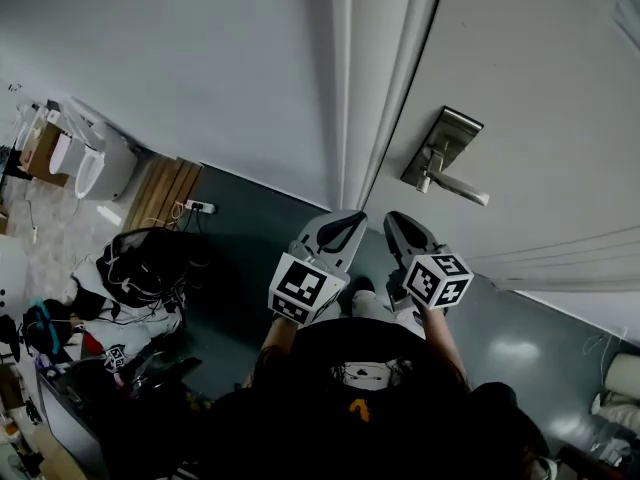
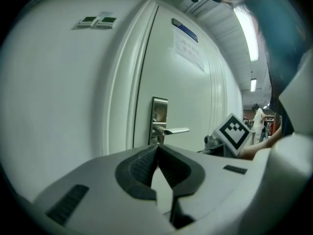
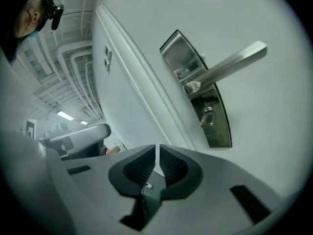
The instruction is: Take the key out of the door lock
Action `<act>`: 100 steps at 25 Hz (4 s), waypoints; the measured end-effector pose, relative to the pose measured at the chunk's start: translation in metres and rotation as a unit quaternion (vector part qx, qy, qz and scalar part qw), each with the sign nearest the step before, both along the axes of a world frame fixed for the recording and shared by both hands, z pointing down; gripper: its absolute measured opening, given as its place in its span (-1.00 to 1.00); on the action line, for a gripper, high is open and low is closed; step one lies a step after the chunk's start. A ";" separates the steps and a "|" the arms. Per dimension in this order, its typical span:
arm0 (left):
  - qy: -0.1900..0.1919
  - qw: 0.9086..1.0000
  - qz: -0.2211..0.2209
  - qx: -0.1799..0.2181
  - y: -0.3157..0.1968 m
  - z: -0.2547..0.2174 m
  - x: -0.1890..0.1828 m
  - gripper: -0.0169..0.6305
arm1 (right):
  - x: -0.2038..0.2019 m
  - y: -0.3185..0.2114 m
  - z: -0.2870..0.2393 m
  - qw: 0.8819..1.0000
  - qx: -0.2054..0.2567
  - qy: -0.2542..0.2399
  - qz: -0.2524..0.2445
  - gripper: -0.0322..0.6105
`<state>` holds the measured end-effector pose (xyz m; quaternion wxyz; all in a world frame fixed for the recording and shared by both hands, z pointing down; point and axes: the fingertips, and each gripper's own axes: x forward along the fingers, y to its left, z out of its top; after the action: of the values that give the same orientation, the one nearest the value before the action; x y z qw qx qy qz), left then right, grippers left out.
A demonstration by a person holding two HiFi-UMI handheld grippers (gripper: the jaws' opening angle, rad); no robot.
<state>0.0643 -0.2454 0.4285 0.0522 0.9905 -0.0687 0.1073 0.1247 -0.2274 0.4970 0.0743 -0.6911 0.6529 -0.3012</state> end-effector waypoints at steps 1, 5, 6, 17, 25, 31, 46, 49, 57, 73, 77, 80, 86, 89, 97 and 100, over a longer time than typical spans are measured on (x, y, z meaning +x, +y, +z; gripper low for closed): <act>0.002 1.000 0.008 0.000 0.000 0.001 -0.001 -0.92 | 0.003 0.001 0.002 1.000 -0.001 -0.003 0.014 -0.86; 0.005 0.999 0.039 0.002 0.003 0.001 -0.006 -0.92 | 0.020 0.004 0.006 0.998 -0.001 -0.007 0.070 -0.86; 0.004 0.999 0.045 0.002 0.004 0.002 -0.008 -0.92 | 0.025 0.004 0.006 0.997 0.002 -0.011 0.082 -0.86; 0.002 0.995 0.097 0.010 0.016 0.002 -0.021 -0.92 | 0.082 0.004 0.005 0.957 0.096 -0.167 0.219 -0.54; -0.003 0.994 0.104 0.026 0.022 0.001 -0.022 -0.92 | 0.094 0.016 0.011 0.919 0.136 -0.245 0.278 -0.61; 0.004 0.994 0.108 0.030 0.010 -0.005 -0.022 -0.92 | 0.103 0.012 0.024 0.894 0.141 -0.288 0.312 -0.59; -0.005 0.994 0.101 0.031 -0.001 0.002 -0.015 -0.92 | 0.131 -0.012 0.028 0.869 0.188 -0.338 0.310 -0.80; -0.006 0.995 0.097 0.030 -0.004 0.004 -0.017 -0.92 | 0.130 -0.011 0.029 0.854 0.197 -0.366 0.313 -0.82; -0.006 0.995 0.100 0.028 0.001 0.001 -0.021 -0.92 | 0.124 -0.004 0.027 0.836 0.207 -0.392 0.324 -0.83; -0.004 0.994 0.104 0.025 0.009 0.006 -0.045 -0.92 | 0.063 0.028 0.028 0.849 0.199 -0.392 0.294 -0.83; -0.005 0.994 0.103 0.024 0.010 0.006 -0.059 -0.92 | 0.047 0.034 0.022 0.856 0.198 -0.384 0.285 -0.83; -0.005 0.994 0.103 0.021 0.011 0.008 -0.070 -0.92 | 0.032 0.038 0.015 0.860 0.197 -0.380 0.277 -0.83; -0.013 0.994 0.110 0.020 0.018 0.014 -0.090 -0.92 | -0.001 0.054 0.002 0.874 0.188 -0.364 0.261 -0.83; -0.018 0.993 0.116 0.014 0.023 0.021 -0.093 -0.92 | -0.011 0.064 -0.003 0.882 0.181 -0.350 0.257 -0.83; -0.019 0.991 0.131 -0.003 0.037 0.031 -0.089 -0.92 | -0.033 0.090 -0.010 0.901 0.162 -0.322 0.239 -0.83; -0.023 0.991 0.134 -0.010 0.043 0.037 -0.089 -0.92 | -0.039 0.102 -0.007 0.908 0.149 -0.310 0.237 -0.83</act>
<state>-0.0249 -0.2027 0.4655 0.0455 0.9874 0.0644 0.1371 0.0853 -0.1251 0.4897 0.4446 -0.6782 0.4509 -0.3730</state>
